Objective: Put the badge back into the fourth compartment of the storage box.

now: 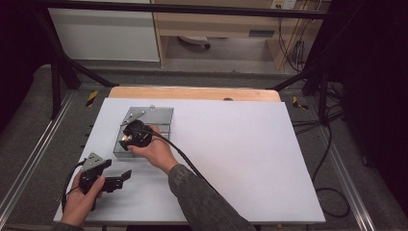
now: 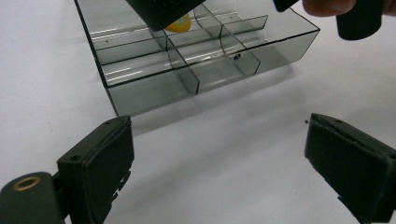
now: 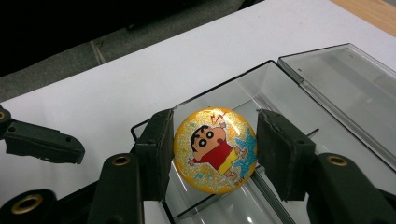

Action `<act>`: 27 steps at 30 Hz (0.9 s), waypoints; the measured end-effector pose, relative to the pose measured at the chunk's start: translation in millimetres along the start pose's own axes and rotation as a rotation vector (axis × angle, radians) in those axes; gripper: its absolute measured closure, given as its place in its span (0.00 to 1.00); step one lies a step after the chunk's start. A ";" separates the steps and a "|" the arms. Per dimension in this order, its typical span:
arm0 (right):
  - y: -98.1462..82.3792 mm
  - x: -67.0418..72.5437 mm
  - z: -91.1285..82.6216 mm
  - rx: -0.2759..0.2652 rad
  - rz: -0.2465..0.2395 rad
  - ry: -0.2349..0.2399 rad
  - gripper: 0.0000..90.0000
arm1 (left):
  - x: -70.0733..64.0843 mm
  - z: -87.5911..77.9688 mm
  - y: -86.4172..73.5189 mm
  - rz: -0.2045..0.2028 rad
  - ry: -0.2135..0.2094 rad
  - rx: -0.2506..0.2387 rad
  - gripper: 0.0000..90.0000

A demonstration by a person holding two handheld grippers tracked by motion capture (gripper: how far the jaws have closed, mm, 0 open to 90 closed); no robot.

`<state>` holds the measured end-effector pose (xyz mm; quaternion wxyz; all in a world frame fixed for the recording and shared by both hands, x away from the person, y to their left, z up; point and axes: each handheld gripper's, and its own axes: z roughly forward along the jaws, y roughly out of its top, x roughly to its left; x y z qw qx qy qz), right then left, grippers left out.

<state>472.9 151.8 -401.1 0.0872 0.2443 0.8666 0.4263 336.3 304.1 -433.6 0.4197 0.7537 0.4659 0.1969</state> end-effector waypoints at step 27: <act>-2.7 7.9 4.6 0.034 0.010 -0.027 0.44 | 1.5 -0.1 1.3 -0.011 0.005 -0.007 0.09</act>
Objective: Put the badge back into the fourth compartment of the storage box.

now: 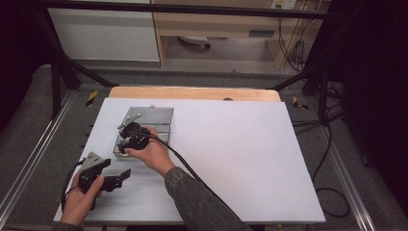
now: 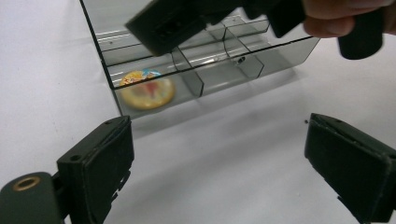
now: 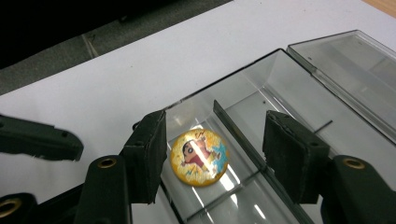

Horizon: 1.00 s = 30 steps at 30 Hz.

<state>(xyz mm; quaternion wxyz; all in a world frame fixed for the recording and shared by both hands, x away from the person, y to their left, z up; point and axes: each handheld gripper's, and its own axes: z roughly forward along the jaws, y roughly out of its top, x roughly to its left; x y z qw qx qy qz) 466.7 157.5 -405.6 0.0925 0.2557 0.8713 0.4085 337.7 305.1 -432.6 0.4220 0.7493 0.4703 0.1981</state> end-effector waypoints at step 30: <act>-21.1 -19.4 -102.1 -0.112 0.005 -0.040 0.05 | -4.5 1.2 1.0 0.028 -0.008 -0.008 0.08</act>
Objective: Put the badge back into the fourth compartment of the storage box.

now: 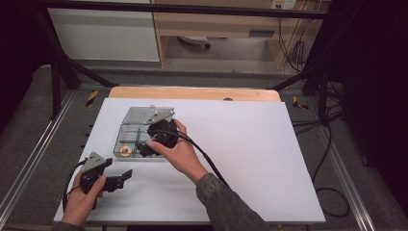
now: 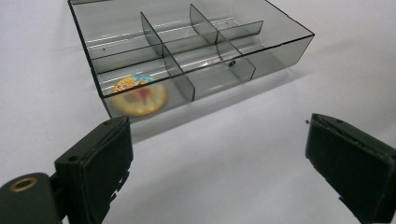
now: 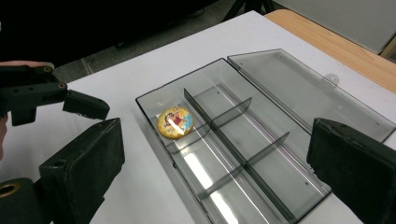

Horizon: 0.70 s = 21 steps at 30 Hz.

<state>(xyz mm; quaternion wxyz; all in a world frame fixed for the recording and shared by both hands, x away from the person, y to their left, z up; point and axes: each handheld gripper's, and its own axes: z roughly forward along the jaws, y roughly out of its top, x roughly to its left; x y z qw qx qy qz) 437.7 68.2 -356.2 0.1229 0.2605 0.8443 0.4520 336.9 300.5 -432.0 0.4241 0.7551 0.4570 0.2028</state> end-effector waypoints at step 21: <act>-33.5 -16.9 -59.0 -0.084 -0.009 0.030 0.05 | -0.3 -2.6 -2.7 -0.008 0.022 0.007 0.08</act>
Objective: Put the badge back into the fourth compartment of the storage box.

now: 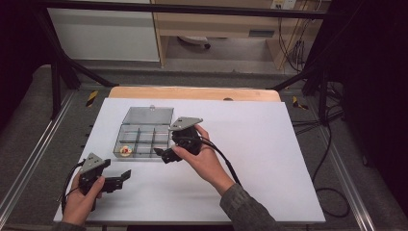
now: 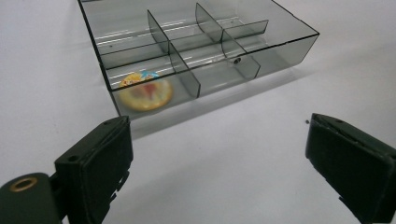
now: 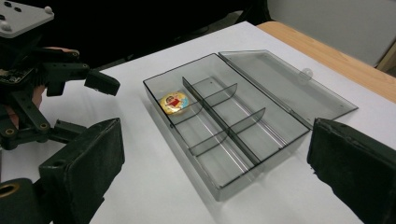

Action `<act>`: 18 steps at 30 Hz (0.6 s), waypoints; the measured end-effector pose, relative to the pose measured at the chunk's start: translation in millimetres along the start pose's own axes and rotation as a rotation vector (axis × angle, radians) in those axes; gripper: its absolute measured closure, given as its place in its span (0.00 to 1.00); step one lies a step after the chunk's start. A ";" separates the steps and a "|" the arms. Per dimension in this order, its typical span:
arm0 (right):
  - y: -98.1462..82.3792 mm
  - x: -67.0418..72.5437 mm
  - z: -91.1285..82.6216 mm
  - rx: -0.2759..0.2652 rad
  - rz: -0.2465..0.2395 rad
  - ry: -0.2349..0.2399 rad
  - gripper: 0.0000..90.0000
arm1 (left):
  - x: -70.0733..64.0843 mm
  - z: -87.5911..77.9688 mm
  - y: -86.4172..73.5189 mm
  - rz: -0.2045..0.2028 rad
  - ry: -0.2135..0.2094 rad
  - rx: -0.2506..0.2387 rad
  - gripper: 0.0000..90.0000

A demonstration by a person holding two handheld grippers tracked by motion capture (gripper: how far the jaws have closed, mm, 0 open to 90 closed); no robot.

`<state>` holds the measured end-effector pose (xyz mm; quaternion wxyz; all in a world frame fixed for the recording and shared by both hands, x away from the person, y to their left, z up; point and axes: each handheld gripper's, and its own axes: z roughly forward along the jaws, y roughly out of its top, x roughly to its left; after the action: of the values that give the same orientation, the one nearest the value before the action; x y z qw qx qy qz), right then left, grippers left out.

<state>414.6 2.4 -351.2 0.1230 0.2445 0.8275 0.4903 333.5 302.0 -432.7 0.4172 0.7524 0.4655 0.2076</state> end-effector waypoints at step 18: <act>-33.8 -18.0 -44.5 -0.033 0.051 -0.039 0.04 | -1.8 0.5 0.8 0.001 -0.011 -0.011 0.09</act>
<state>400.5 -54.0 -359.6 0.1304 0.2730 0.8102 0.5019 333.4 300.0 -432.2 0.4237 0.7515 0.4618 0.2060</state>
